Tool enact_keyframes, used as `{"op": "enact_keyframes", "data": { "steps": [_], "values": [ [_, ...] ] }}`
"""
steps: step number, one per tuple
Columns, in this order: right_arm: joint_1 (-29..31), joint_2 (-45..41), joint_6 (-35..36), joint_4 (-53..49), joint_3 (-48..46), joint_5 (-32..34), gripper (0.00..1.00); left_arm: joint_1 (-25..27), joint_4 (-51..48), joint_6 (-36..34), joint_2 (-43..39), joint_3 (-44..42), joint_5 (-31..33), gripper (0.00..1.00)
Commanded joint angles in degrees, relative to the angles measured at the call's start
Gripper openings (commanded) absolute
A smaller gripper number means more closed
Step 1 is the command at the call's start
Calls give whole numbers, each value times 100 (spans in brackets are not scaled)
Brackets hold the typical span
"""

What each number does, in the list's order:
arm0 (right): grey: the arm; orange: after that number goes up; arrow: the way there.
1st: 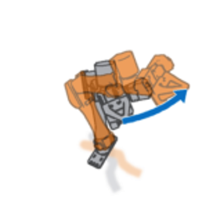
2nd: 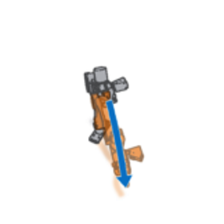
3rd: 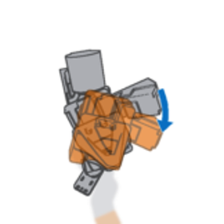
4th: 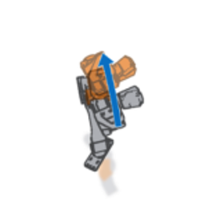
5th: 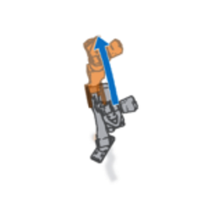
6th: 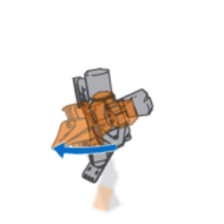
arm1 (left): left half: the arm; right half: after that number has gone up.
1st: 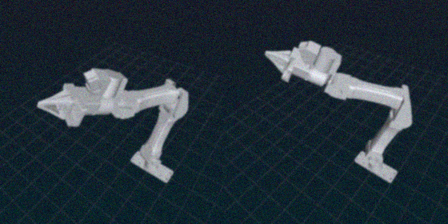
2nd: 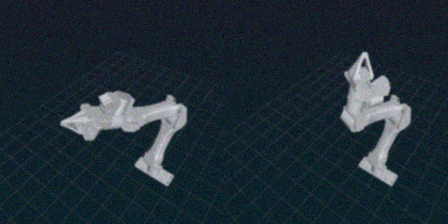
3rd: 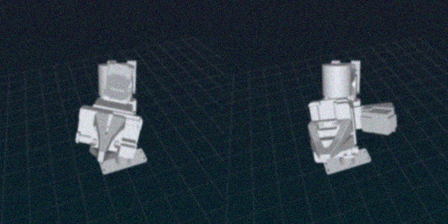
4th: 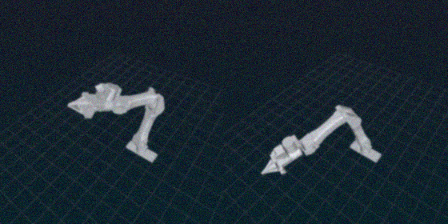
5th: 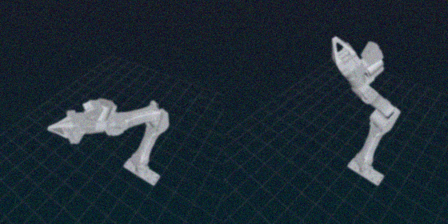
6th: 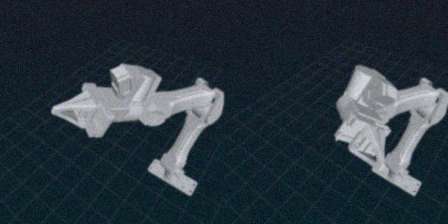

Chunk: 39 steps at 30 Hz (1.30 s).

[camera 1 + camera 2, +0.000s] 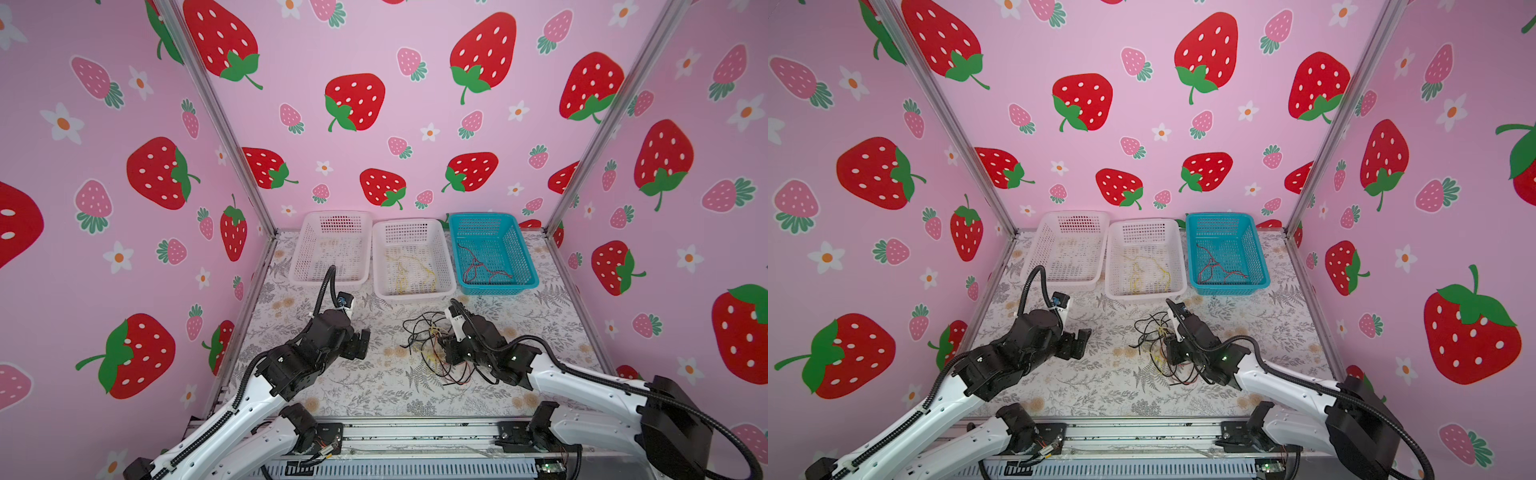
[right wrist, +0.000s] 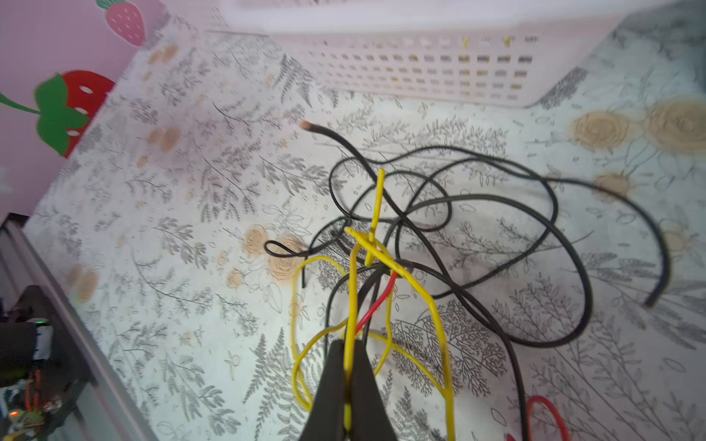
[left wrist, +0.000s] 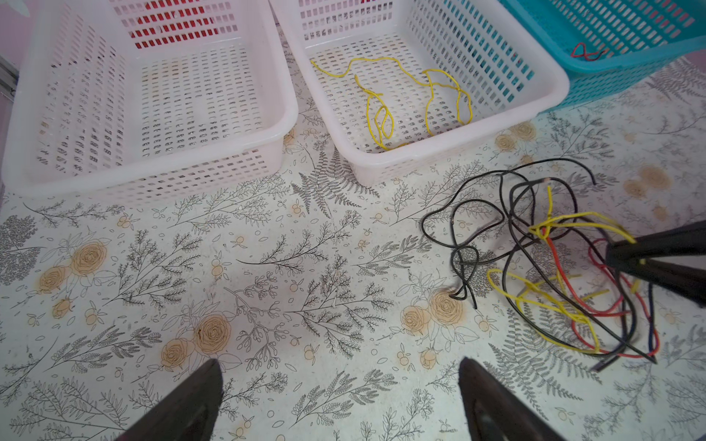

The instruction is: Untangle the cables

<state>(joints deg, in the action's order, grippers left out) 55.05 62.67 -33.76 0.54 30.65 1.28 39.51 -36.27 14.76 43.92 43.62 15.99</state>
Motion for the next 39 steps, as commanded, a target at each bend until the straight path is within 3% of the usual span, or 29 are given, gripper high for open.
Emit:
{"op": "enact_keyframes", "data": {
  "steps": [1,7,11,15,24,30,39],
  "values": [
    [35,-539,260,165,226,-308,0,-26,-68,-19,-61,63,-44,98],
    [36,-1226,652,733,207,-774,0,-31,67,-7,-302,163,-774,98],
    [33,-1445,665,1368,82,-1452,0,-20,98,227,-314,326,-1345,98],
    [14,-1595,635,1593,128,-1667,0,-11,303,712,-287,371,-1960,97],
    [-64,-1660,613,1941,111,-2168,0,220,2534,2083,-476,-785,-3240,97],
    [-84,-1708,546,2135,76,-2230,0,530,3818,2554,-274,-1416,-3539,97],
    [-134,-1808,416,2223,51,-2176,0,1110,4868,2470,39,-1953,-3634,96]
  ]
}}
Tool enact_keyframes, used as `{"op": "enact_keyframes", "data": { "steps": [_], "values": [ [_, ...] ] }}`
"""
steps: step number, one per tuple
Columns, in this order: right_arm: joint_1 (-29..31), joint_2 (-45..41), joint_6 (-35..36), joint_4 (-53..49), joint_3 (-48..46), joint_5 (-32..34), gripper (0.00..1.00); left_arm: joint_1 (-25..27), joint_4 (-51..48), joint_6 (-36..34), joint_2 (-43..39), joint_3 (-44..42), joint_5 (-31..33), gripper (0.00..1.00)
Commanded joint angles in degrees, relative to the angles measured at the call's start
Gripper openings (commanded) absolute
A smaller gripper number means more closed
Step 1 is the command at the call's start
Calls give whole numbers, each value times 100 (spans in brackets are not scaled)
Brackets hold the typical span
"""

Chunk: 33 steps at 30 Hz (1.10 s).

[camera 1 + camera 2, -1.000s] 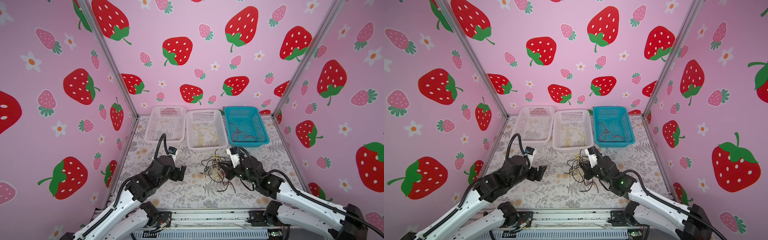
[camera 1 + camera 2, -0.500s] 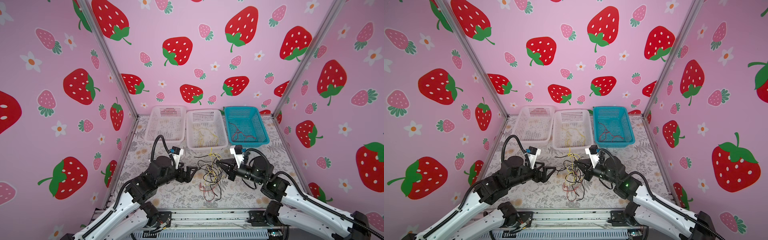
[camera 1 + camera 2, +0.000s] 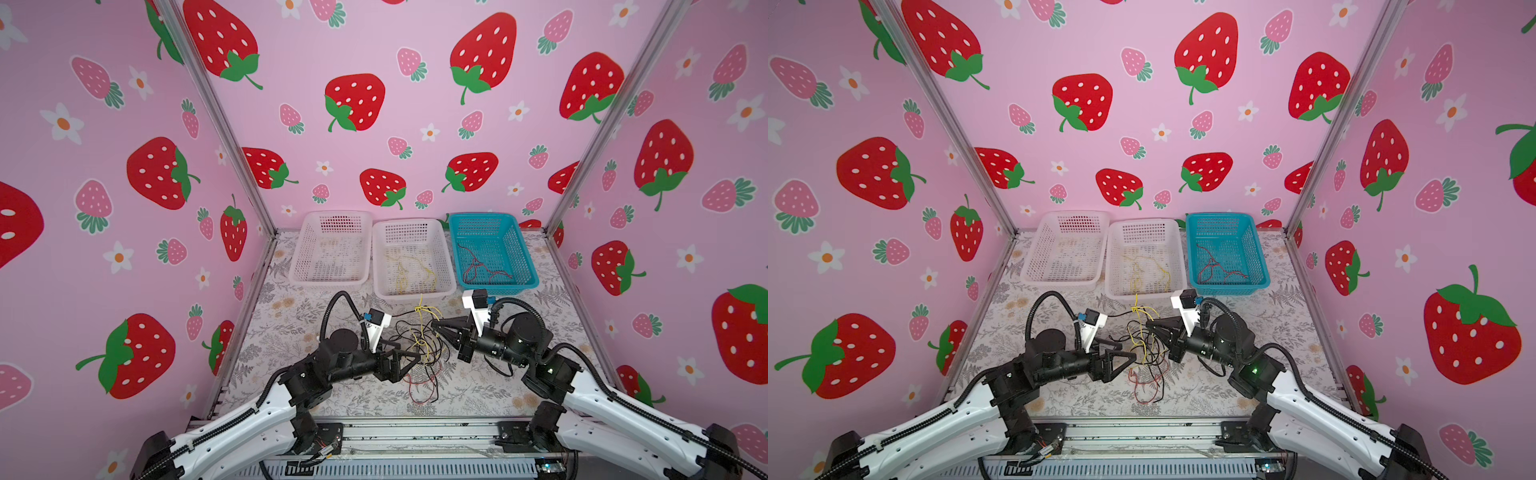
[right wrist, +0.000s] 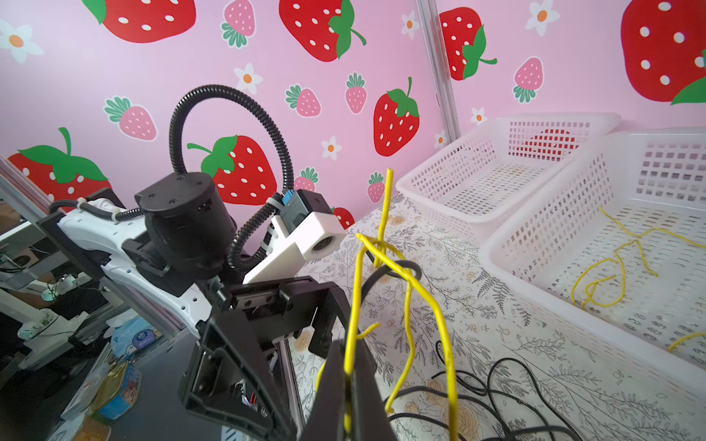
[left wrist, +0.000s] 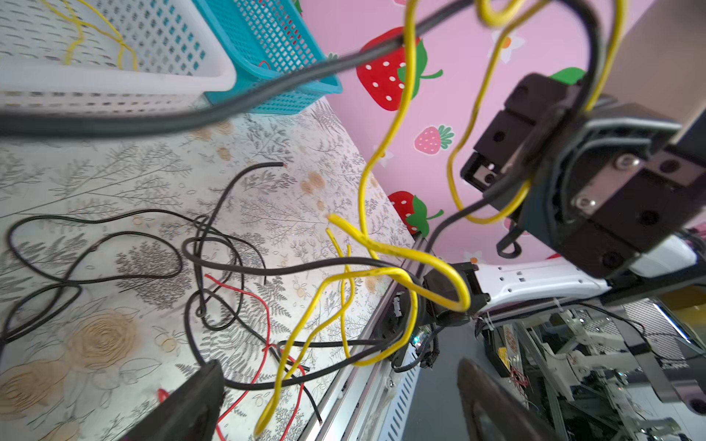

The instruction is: Untangle the cables

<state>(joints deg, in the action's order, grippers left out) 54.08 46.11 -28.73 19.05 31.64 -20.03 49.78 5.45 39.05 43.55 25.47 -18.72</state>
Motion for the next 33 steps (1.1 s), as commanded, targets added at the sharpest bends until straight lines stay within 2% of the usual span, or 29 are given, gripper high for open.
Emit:
{"op": "enact_keyframes", "data": {
  "steps": [1,6,12,17,27,33],
  "values": [
    [-42,-167,-112,385,-46,-59,0,106,741,7,145,-180,-176,94],
    [-78,-275,-189,394,-29,-134,0,134,397,-277,260,-217,88,87],
    [-83,-310,-210,393,-46,-312,0,130,348,-424,-7,-382,673,74],
    [-89,-263,-299,569,-146,-431,0,129,690,-382,50,-447,585,58],
    [-84,-343,-308,552,-201,-270,0,129,953,-340,220,-440,274,35],
    [-90,-403,-352,468,-327,90,0,130,688,-373,-39,-363,350,2]
  ]
}}
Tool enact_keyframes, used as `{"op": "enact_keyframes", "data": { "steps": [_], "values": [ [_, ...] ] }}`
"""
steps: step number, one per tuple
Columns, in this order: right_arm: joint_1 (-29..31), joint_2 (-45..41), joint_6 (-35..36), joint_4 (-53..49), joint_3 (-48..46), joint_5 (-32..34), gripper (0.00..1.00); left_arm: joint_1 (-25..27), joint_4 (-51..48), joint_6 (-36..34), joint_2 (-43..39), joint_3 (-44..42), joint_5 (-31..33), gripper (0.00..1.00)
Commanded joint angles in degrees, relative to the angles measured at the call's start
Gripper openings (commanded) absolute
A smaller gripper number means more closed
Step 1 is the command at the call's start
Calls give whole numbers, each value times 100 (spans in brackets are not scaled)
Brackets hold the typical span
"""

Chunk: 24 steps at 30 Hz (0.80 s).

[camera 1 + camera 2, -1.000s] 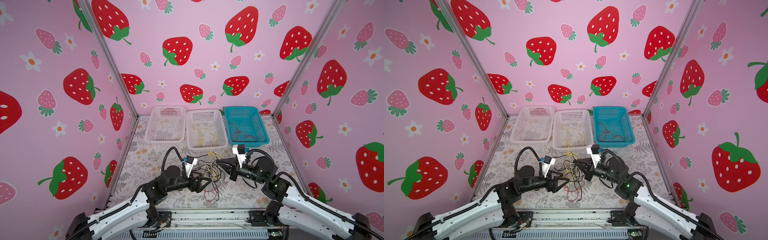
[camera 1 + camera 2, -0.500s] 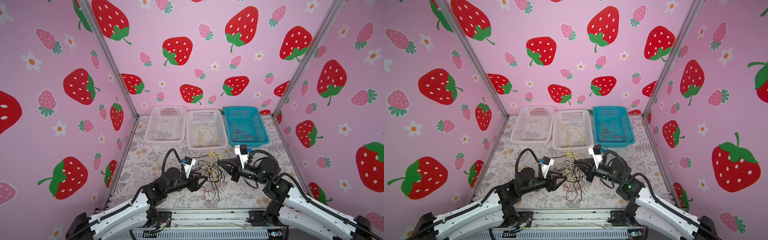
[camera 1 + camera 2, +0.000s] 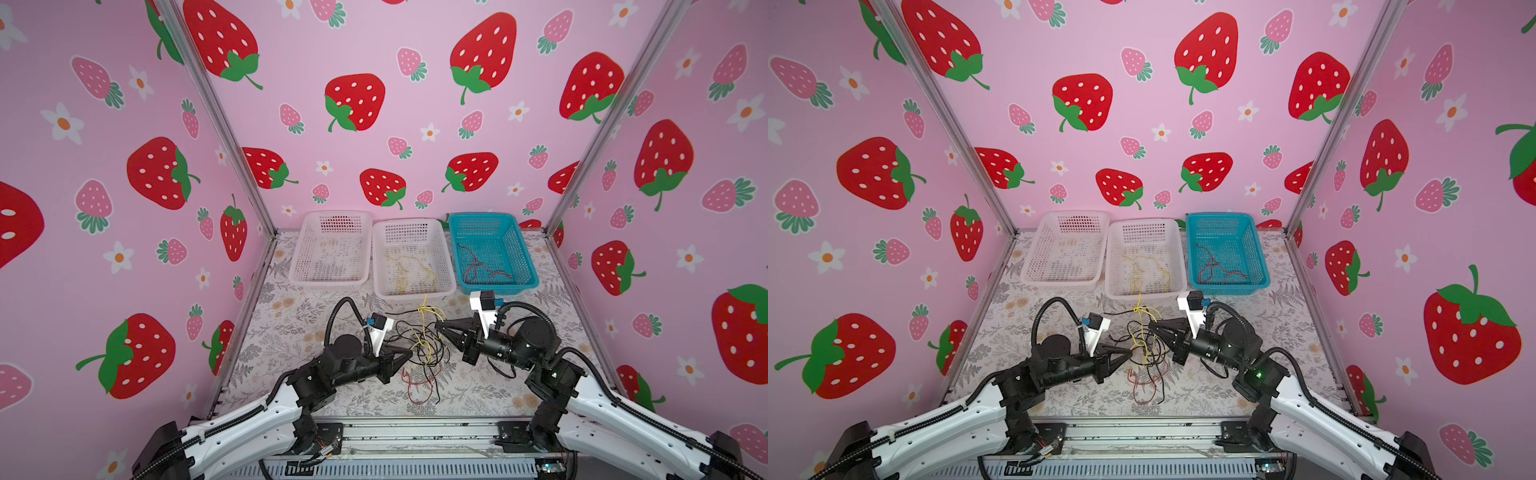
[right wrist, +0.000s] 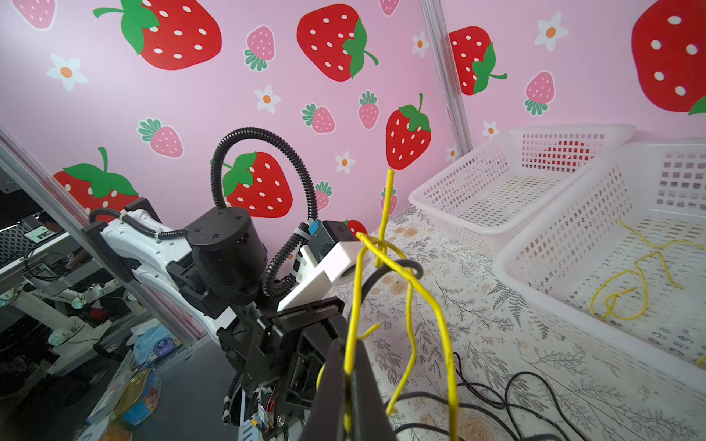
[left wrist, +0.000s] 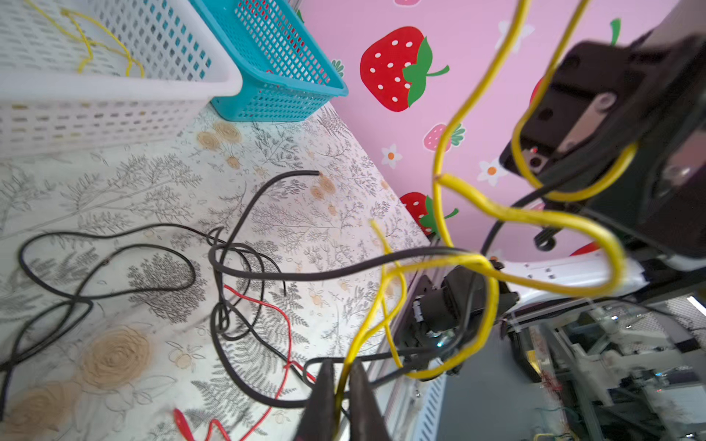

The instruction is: Untangle the cables

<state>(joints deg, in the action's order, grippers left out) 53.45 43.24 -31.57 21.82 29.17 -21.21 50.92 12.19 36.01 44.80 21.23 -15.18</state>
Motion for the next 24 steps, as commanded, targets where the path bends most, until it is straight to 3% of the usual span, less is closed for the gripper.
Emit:
{"op": "enact_keyframes", "data": {
  "steps": [1,14,24],
  "values": [
    [-32,-123,-84,199,-103,254,0,16,-35,-44,-221,78,13,0],
    [-360,23,-648,-435,-464,1874,0,18,-1122,37,-1201,651,-7,0],
    [-1006,416,-1078,-583,-1164,1963,0,12,-2025,-377,-1975,1299,549,0]
  ]
}}
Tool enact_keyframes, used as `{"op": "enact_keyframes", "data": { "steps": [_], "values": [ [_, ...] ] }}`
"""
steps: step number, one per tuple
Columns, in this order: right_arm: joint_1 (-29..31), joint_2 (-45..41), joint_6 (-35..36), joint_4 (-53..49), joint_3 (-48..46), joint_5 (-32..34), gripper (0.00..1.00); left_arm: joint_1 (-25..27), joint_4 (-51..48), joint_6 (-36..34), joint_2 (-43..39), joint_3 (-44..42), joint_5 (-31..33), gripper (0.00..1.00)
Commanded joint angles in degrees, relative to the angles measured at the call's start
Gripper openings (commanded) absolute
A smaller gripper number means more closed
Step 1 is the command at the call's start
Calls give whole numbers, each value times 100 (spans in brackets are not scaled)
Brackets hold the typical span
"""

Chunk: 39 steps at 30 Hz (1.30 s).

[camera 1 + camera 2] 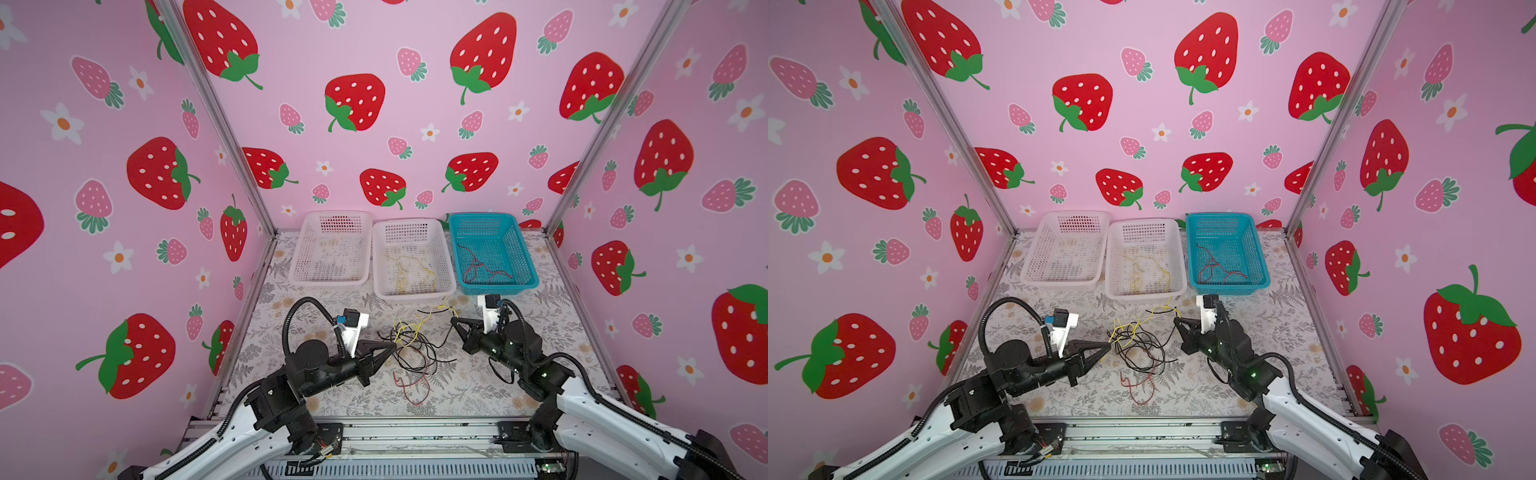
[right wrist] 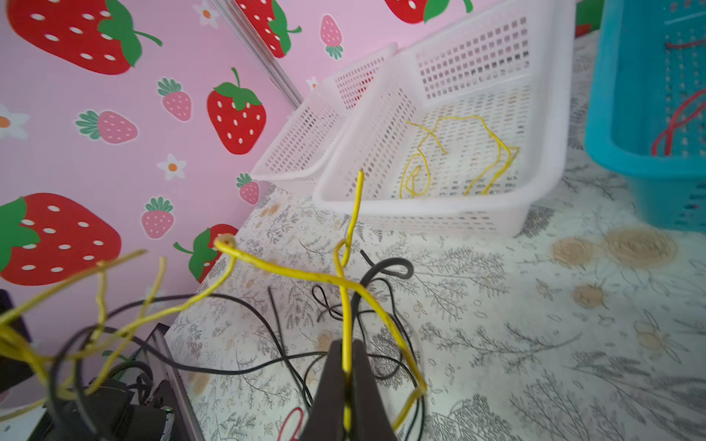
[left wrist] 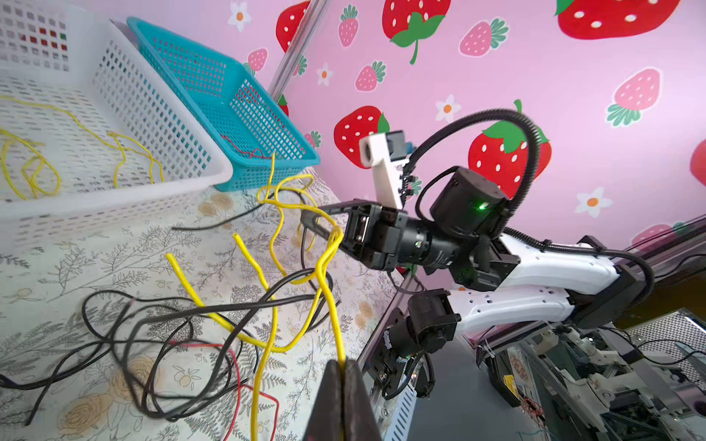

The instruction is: Untangle the cables

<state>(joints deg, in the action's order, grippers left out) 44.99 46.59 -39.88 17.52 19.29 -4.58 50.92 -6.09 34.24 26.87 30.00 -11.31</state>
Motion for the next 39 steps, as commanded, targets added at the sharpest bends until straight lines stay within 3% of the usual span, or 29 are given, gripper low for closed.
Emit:
{"op": "enact_keyframes", "data": {
  "steps": [1,15,34,39],
  "values": [
    [-221,118,-271,-152,-254,300,0,11,-273,-247,-225,500,209,0],
    [-948,360,-590,-302,-1130,350,0,9,-938,-707,-909,1202,1122,0],
    [-1597,145,-354,-741,-1323,511,0,15,-1461,-1215,-1656,2039,2036,0],
    [-1607,10,-132,-852,-1179,324,0,19,-1531,-1081,-1594,2018,1874,0]
  ]
}}
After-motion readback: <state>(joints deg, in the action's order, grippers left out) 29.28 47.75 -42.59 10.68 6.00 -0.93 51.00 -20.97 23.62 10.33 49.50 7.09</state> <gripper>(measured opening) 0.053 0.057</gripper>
